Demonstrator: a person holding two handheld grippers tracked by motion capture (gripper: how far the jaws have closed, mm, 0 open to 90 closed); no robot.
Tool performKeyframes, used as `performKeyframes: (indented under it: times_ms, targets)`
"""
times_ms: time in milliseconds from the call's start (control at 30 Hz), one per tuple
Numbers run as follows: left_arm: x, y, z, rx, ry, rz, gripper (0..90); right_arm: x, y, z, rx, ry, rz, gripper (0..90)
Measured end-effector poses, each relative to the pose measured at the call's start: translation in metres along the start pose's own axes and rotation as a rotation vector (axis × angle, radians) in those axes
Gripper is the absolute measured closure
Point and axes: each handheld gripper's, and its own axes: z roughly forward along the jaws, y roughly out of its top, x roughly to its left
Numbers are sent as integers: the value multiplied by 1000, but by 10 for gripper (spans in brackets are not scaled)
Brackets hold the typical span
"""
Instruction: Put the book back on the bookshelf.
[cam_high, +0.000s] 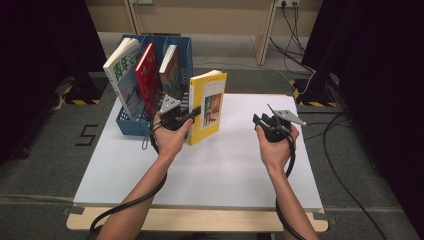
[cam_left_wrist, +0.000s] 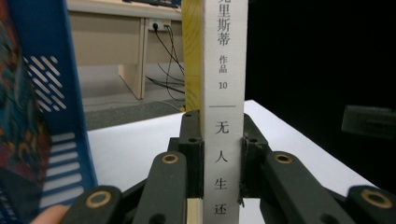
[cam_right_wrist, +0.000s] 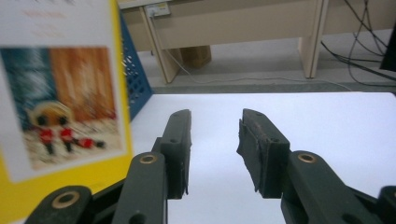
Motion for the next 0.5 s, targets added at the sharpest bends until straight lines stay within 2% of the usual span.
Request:
performKeyframes:
  times_ms: [233, 500]
  targets:
    - [3, 12, -12, -39, 18, 10, 758, -7, -12, 0, 12, -22, -8, 628]
    - [12, 19, -23, -72, 41, 2, 758, -13, -30, 1, 30, -28, -4, 626]
